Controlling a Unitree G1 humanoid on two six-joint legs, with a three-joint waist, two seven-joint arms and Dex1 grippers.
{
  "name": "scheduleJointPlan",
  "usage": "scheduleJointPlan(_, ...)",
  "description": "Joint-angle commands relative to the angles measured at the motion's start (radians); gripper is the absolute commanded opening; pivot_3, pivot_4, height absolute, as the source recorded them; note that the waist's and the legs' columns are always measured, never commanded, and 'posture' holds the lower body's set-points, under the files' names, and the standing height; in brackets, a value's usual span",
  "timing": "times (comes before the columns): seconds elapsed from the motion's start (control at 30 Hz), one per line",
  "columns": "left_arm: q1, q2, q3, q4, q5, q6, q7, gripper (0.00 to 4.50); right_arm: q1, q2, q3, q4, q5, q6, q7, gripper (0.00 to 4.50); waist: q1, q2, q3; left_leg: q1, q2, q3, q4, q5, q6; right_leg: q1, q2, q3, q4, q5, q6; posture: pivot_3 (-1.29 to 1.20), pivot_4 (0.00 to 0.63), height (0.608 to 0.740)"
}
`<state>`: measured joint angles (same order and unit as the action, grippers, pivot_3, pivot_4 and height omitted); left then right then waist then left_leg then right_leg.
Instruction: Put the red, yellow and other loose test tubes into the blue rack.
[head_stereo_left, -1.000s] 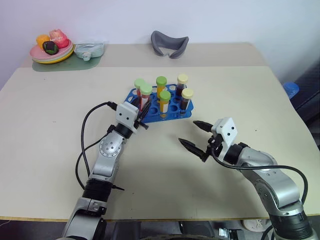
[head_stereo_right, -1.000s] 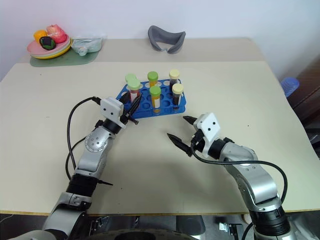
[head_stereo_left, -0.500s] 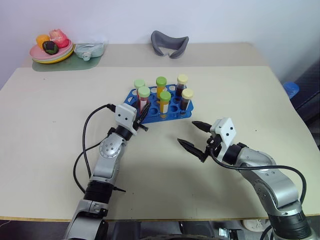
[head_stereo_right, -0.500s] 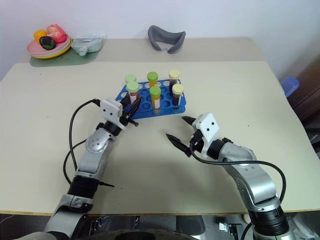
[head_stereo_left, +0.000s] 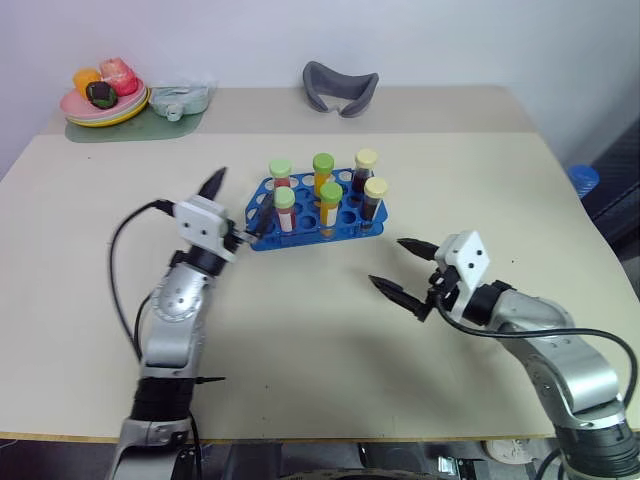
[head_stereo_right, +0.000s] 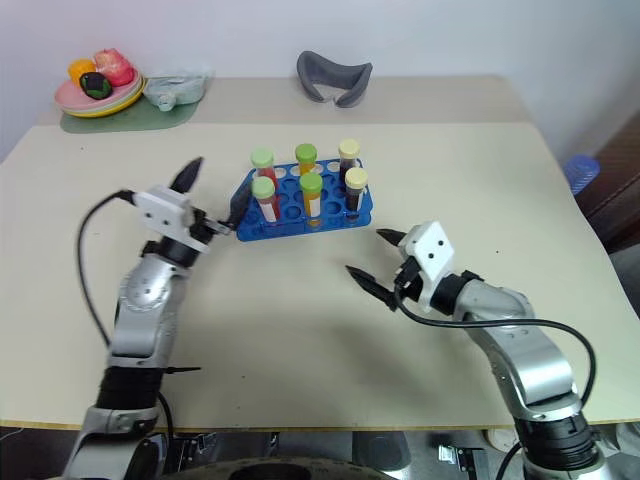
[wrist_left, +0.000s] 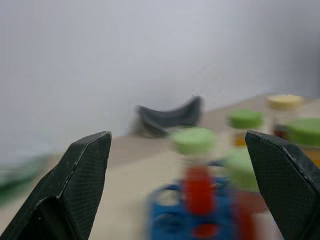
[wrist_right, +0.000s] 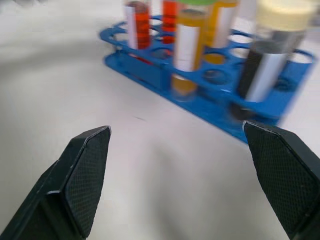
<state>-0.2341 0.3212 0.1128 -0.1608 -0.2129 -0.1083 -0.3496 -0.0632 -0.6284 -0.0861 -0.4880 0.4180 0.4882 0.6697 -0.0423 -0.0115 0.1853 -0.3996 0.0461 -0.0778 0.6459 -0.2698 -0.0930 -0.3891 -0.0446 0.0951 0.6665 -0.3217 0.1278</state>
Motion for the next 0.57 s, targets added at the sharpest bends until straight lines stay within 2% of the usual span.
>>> scheduleJointPlan(0.03,0.083,0.128,0.083,-0.135,-0.139,0.136,-0.126,4.33,0.015,-0.066,-0.124,0.041,0.026,-0.034,0.056,4.35,-0.003,0.0,0.0,0.0,0.0,0.0,0.0,0.0,0.0,0.0,0.0,0.0,0.0,0.0,0.0,0.0,0.15,0.74)
scheduleJointPlan(0.13,0.222,0.245,0.162,-0.201,-0.249,0.233,-0.24,4.33,0.049,-0.121,-0.198,0.105,0.032,-0.052,0.113,4.35,-0.002,0.0,0.0,0.0,0.0,0.0,-0.001,-0.001,0.001,0.0,0.0,0.0,-0.001,0.0,0.0,0.0,0.15,0.74)
scheduleJointPlan(0.23,0.337,0.305,0.247,-0.188,-0.284,0.252,-0.3,4.33,0.07,-0.155,-0.24,0.167,0.026,-0.082,0.157,4.35,-0.002,0.0,0.0,0.0,0.001,0.001,-0.001,-0.001,0.002,0.0,0.0,0.0,-0.001,0.0,0.0,0.0,0.15,0.74)
scheduleJointPlan(0.37,0.431,0.328,0.312,-0.146,-0.282,0.252,-0.343,4.33,0.08,-0.167,-0.264,0.219,0.018,-0.116,0.186,4.35,-0.001,0.0,0.0,0.001,0.001,0.001,-0.001,-0.001,0.002,0.001,0.0,0.0,-0.001,0.0,0.0,0.0,0.15,0.74)
scheduleJointPlan(0.57,0.488,0.308,0.324,-0.132,-0.265,0.217,-0.368,4.33,0.059,-0.178,-0.26,0.244,0.012,-0.122,0.197,4.35,-0.001,0.0,0.0,0.001,0.001,0.001,-0.001,-0.001,0.002,0.001,0.0,0.0,-0.001,0.0,0.0,0.0,0.15,0.74)
